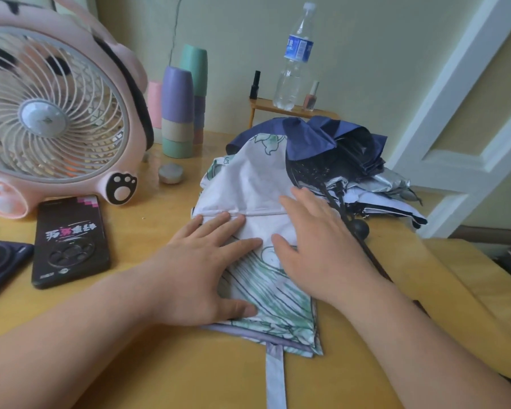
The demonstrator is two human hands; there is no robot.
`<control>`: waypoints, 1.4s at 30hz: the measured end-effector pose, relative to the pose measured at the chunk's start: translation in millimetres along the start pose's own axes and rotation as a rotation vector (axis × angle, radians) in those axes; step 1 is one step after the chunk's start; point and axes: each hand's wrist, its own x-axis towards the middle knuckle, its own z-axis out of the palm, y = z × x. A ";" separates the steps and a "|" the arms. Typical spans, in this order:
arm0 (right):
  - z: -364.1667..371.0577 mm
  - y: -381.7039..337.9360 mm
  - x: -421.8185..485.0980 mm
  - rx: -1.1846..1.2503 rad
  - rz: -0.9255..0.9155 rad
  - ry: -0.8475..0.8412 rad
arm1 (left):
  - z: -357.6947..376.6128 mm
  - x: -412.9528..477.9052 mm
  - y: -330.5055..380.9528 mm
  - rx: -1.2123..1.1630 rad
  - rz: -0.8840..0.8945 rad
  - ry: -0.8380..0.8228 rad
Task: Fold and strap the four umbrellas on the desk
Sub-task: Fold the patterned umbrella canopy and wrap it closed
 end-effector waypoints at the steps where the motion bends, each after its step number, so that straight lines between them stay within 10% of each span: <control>1: 5.0 -1.5 4.7 -0.046 0.039 -0.040 | 0.3 -0.5 -0.5 -0.008 0.002 0.015; 42: 57.2 22.4 15.2 -0.036 0.227 -0.090 | 6.8 21.5 -8.9 0.015 -0.053 -0.054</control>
